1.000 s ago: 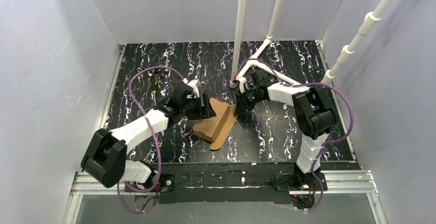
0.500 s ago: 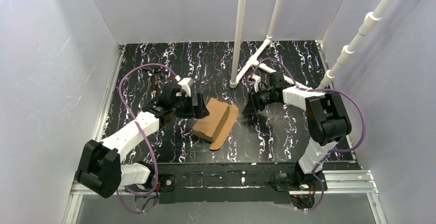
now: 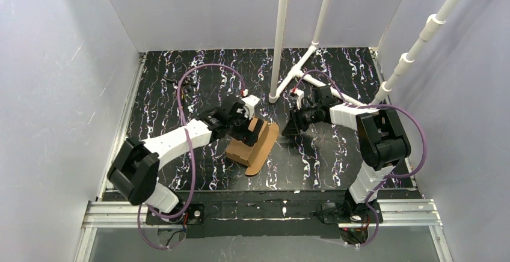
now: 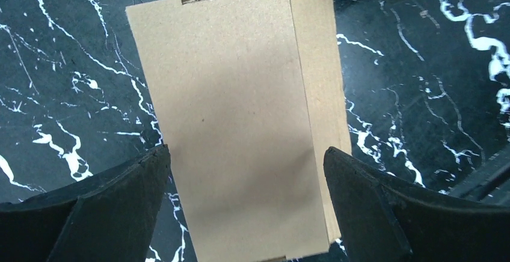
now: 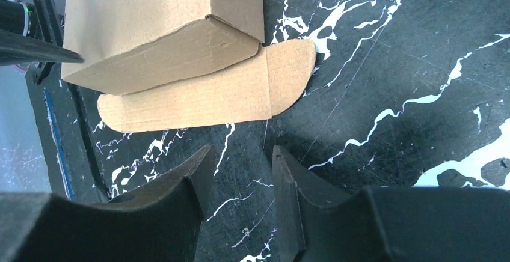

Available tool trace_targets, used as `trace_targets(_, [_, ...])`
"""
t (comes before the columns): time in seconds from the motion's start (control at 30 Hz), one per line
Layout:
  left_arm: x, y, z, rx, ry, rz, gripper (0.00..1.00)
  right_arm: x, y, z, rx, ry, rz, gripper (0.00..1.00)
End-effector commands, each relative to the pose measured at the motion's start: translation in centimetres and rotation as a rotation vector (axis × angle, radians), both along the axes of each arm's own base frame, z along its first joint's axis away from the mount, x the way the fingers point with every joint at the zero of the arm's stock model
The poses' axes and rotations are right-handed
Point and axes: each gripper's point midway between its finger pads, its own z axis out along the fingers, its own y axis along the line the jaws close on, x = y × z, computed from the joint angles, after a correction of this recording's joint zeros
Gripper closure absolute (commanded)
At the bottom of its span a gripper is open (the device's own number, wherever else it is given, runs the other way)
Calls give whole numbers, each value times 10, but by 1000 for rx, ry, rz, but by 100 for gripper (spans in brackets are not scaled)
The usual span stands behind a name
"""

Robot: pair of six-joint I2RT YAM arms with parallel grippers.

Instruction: Fold the paper box

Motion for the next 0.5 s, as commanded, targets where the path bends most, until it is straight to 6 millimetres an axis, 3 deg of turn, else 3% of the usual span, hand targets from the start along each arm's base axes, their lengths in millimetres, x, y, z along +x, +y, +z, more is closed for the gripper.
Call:
trace_targets(0.0, [11,1,-4,99,-34,-6,2,8,5,14,38,-38,16,51])
trace_targets(0.33, [8,8,-40,169,38,26,3,7,6,11,47,-23,15,51])
trace_targets(0.47, [5,13,-43,195,48,23,7,8,7,10,53,-23,1,50])
